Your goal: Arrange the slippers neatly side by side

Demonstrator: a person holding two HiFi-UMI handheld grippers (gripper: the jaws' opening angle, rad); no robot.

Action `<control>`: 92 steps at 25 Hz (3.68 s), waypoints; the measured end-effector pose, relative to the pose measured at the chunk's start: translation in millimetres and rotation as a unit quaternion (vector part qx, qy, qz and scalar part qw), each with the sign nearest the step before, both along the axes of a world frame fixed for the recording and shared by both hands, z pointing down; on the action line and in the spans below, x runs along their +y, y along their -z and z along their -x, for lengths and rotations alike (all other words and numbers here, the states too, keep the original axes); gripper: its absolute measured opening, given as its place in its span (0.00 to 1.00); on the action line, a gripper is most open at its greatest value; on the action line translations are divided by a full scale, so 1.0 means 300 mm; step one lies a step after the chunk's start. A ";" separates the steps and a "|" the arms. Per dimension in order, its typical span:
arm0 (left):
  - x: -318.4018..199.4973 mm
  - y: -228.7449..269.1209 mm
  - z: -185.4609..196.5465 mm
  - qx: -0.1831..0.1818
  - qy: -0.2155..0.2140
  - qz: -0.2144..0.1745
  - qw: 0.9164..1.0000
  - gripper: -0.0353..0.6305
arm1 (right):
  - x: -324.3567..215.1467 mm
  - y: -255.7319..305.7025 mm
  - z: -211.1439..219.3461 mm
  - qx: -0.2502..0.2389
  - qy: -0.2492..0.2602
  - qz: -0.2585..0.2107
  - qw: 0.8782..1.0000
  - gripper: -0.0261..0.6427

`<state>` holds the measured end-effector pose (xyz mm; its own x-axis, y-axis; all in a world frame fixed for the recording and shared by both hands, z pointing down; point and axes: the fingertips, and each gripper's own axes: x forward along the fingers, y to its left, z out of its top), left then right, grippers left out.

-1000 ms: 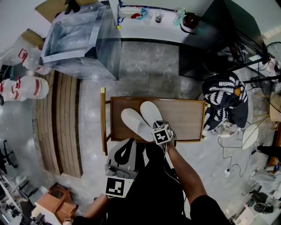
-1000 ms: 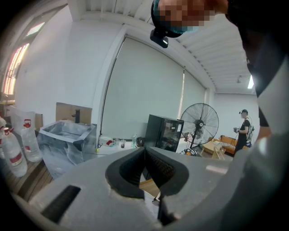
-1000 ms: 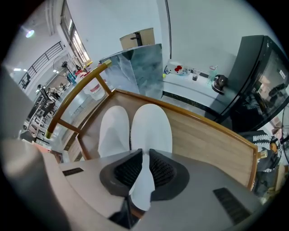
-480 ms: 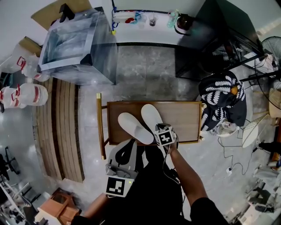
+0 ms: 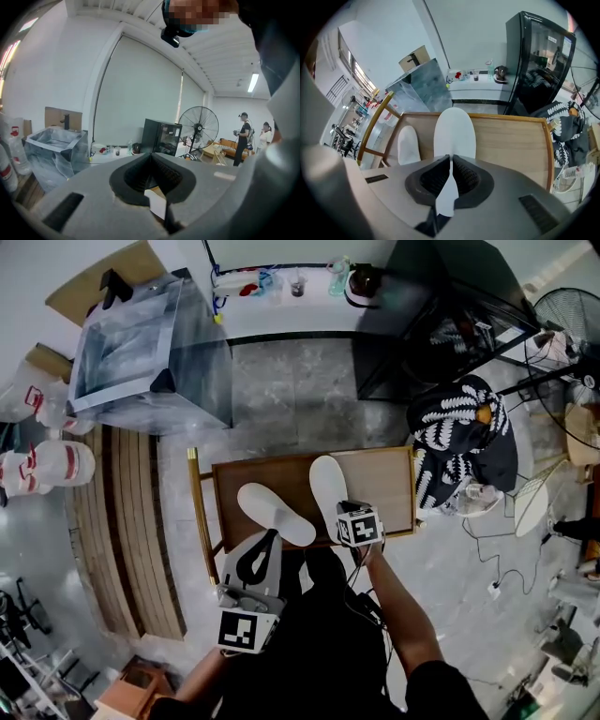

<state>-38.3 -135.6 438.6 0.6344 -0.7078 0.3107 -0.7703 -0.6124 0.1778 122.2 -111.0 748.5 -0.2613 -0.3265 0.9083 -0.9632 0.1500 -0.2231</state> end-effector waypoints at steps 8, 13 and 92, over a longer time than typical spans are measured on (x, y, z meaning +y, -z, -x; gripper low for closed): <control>0.002 0.011 -0.061 0.000 -0.014 -0.003 1.000 0.08 | 0.031 0.013 -0.147 -0.008 -0.048 -0.001 0.999 0.08; 0.003 0.003 -0.088 0.002 -0.014 -0.006 1.000 0.08 | 0.056 -0.023 -0.223 -0.004 -0.063 0.006 0.998 0.08; -0.049 -0.094 0.471 0.036 0.157 0.011 0.987 0.08 | -0.132 0.236 0.702 -0.020 0.204 -0.163 0.965 0.06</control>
<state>-179.8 -150.3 466.6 0.4060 -0.8665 0.2904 -0.9062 -0.3406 0.2506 -88.2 -150.6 677.6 -0.4618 -0.4548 0.7615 -0.8001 0.5842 -0.1362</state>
